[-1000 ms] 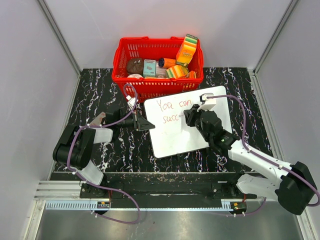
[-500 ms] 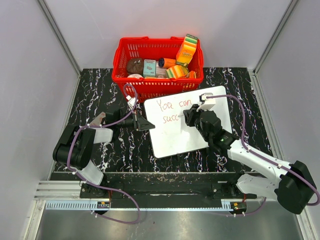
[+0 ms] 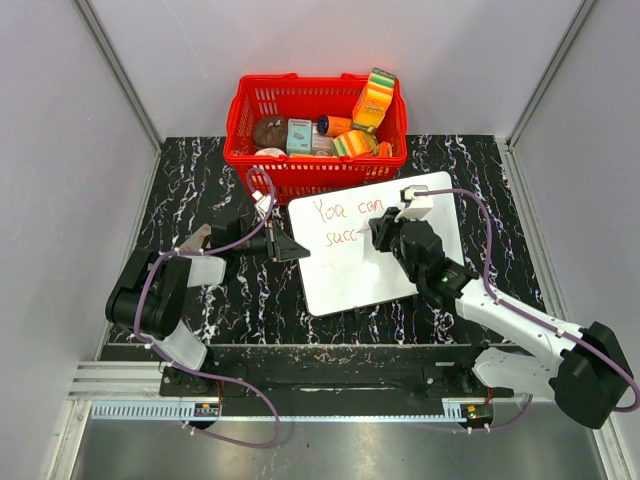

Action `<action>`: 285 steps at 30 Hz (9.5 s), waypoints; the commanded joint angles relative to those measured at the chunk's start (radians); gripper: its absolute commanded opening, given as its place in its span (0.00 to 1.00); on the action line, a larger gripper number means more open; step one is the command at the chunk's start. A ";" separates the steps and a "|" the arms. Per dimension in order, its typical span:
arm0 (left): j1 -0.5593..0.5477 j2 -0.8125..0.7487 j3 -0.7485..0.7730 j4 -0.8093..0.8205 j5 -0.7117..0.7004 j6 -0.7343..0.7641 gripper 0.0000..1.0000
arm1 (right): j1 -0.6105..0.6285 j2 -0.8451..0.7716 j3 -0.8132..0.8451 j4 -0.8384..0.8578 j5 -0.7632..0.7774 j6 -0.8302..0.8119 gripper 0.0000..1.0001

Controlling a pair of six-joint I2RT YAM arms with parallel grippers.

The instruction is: Write a sentence on the whiteboard

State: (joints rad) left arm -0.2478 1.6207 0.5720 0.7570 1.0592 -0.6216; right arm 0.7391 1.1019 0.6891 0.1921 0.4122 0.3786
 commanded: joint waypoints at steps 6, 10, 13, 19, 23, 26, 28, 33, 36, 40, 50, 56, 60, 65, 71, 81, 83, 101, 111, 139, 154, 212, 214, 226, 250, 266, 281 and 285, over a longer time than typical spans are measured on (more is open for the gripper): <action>-0.018 0.005 0.011 0.048 -0.004 0.086 0.00 | -0.015 0.006 0.061 0.009 0.057 -0.012 0.00; -0.018 0.005 0.012 0.047 -0.004 0.085 0.00 | -0.015 0.015 0.066 0.020 0.022 -0.009 0.00; -0.018 0.005 0.012 0.047 -0.004 0.085 0.00 | -0.015 0.027 0.067 0.026 -0.018 0.000 0.00; -0.018 0.007 0.012 0.047 -0.002 0.086 0.00 | -0.017 0.042 0.053 0.012 -0.070 0.019 0.00; -0.018 0.005 0.014 0.048 -0.002 0.085 0.00 | -0.015 0.023 0.032 -0.017 -0.069 0.034 0.00; -0.018 0.007 0.012 0.048 -0.002 0.086 0.00 | -0.015 -0.002 0.004 -0.034 -0.072 0.049 0.00; -0.018 0.005 0.012 0.047 -0.001 0.085 0.00 | -0.015 -0.017 -0.016 -0.049 -0.069 0.057 0.00; -0.018 0.005 0.011 0.048 -0.004 0.086 0.00 | -0.015 -0.037 -0.039 -0.072 -0.041 0.057 0.00; -0.018 0.005 0.011 0.048 -0.002 0.086 0.00 | -0.017 -0.043 -0.037 -0.074 -0.013 0.054 0.00; -0.018 0.004 0.011 0.048 -0.004 0.085 0.00 | -0.018 -0.042 -0.019 -0.079 0.019 0.043 0.00; -0.018 0.004 0.011 0.048 -0.004 0.086 0.00 | -0.037 -0.097 0.007 -0.042 0.023 0.013 0.00; -0.018 0.005 0.011 0.048 -0.002 0.086 0.00 | -0.044 -0.109 0.021 -0.036 0.028 -0.014 0.00; -0.018 0.005 0.011 0.048 -0.002 0.086 0.00 | -0.056 -0.086 0.029 -0.026 0.004 -0.017 0.00; -0.019 0.007 0.012 0.048 -0.004 0.086 0.00 | -0.063 -0.068 0.038 -0.007 -0.033 -0.010 0.00; -0.018 0.007 0.012 0.048 -0.004 0.086 0.00 | -0.063 -0.036 0.053 0.006 -0.090 -0.003 0.00; -0.018 0.007 0.012 0.047 -0.004 0.086 0.00 | -0.063 -0.045 0.021 -0.006 -0.090 0.022 0.00; -0.018 0.008 0.012 0.047 -0.004 0.086 0.00 | -0.064 -0.048 0.015 -0.009 -0.084 0.022 0.00; -0.018 0.005 0.011 0.047 -0.004 0.086 0.00 | -0.063 -0.062 -0.020 -0.025 -0.050 0.022 0.00; -0.018 0.007 0.012 0.047 -0.002 0.085 0.00 | -0.063 -0.045 0.000 -0.003 -0.044 0.006 0.00; -0.018 0.005 0.011 0.047 -0.002 0.086 0.00 | -0.098 -0.028 0.043 -0.017 -0.022 0.016 0.00; -0.018 0.007 0.012 0.048 -0.002 0.085 0.00 | -0.098 -0.028 0.001 -0.065 -0.115 0.045 0.00; -0.018 0.004 0.011 0.048 -0.004 0.086 0.00 | -0.147 -0.080 0.041 -0.037 -0.042 -0.006 0.00; -0.018 0.004 0.011 0.047 -0.004 0.085 0.00 | -0.147 -0.071 0.040 -0.034 -0.047 -0.003 0.00; -0.018 0.004 0.011 0.048 -0.002 0.085 0.00 | -0.149 -0.077 0.018 -0.029 -0.110 0.013 0.00; -0.018 0.004 0.011 0.048 -0.004 0.085 0.00 | -0.147 -0.123 -0.046 -0.094 -0.104 0.025 0.00; -0.018 0.005 0.011 0.047 -0.004 0.086 0.00 | -0.149 -0.123 -0.019 -0.096 -0.041 0.011 0.00; -0.018 0.005 0.012 0.047 -0.004 0.086 0.00 | -0.153 -0.073 0.076 -0.036 -0.036 -0.017 0.00; -0.018 0.004 0.012 0.047 -0.004 0.086 0.00 | -0.158 -0.053 0.085 -0.025 -0.027 -0.021 0.00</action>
State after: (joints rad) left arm -0.2478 1.6207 0.5720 0.7570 1.0622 -0.6209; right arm 0.5941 1.0309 0.7246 0.1127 0.3508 0.3779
